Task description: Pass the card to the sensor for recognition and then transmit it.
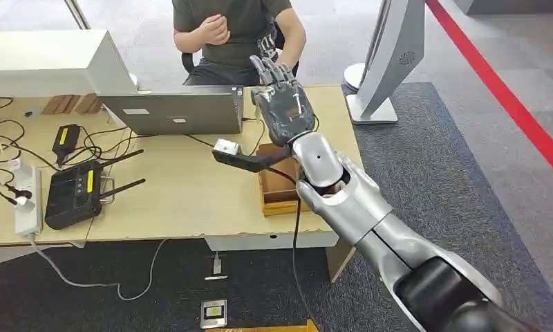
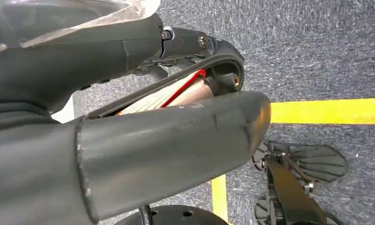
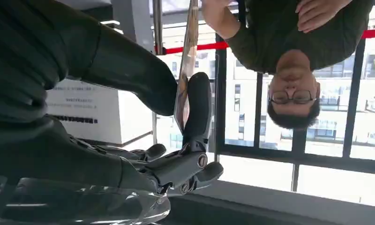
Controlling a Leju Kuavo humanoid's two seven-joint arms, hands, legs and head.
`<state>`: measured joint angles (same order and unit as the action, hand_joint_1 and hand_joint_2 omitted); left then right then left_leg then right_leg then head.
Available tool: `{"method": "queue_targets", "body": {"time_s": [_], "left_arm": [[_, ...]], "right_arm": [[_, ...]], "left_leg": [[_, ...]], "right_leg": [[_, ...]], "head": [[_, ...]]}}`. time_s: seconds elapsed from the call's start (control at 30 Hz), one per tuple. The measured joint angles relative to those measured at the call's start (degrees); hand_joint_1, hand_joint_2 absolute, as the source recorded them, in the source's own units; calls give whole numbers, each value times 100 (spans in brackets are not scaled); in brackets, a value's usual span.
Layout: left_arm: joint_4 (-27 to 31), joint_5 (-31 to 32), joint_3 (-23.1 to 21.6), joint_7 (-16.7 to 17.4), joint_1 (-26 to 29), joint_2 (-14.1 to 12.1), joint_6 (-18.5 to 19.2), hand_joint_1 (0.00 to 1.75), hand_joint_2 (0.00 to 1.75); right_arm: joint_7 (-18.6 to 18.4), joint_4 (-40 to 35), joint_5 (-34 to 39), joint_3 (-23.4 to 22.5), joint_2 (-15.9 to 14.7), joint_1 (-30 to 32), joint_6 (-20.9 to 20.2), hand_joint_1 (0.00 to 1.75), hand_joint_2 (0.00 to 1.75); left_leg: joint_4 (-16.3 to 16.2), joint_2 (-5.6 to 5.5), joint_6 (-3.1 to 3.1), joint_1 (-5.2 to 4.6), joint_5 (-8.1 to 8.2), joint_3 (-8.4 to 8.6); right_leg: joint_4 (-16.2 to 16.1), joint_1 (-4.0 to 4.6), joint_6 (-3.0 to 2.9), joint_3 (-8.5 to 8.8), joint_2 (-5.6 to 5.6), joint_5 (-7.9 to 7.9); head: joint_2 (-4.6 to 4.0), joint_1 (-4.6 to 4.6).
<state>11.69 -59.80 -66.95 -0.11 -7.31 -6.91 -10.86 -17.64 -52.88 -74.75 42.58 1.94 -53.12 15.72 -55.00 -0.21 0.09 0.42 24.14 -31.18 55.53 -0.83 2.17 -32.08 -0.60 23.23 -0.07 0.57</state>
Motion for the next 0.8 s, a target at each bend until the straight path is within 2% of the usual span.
{"method": "queue_targets", "body": {"time_s": [0.2, 0.37, 0.77, 0.8], "left_arm": [[0, -114, -9, 140, 8, 13, -63, 0, 0], [0, -124, -9, 129, 19, 48, -96, 0, 0], [0, -125, -9, 120, 28, 90, -48, 0, 0], [0, -129, -9, 131, 29, 92, -48, 0, 0]], "right_arm": [[-81, 1036, 77, 192, 380, -666, -277, 175, 175], [-184, 1606, 103, 293, 551, -947, -429, 175, 175], [-206, 2141, 199, 411, 529, -989, -485, 175, 175], [-203, 2163, 208, 415, 529, -989, -459, 141, 175]], "left_leg": [[0, 2, 0, 2, 0, -6], [-1, 2, 0, 2, 0, -6], [-2, 3, 0, 2, 0, -4], [-2, 3, 0, 3, 0, -4]], "right_leg": [[1, 2, -1, -6, -1, -1], [0, 1, -1, -9, -1, 0], [0, 3, -4, -9, 1, -3], [0, 3, -4, -10, 1, -3]], "head": [[0, 2], [0, 2], [0, 7], [0, 4]]}}
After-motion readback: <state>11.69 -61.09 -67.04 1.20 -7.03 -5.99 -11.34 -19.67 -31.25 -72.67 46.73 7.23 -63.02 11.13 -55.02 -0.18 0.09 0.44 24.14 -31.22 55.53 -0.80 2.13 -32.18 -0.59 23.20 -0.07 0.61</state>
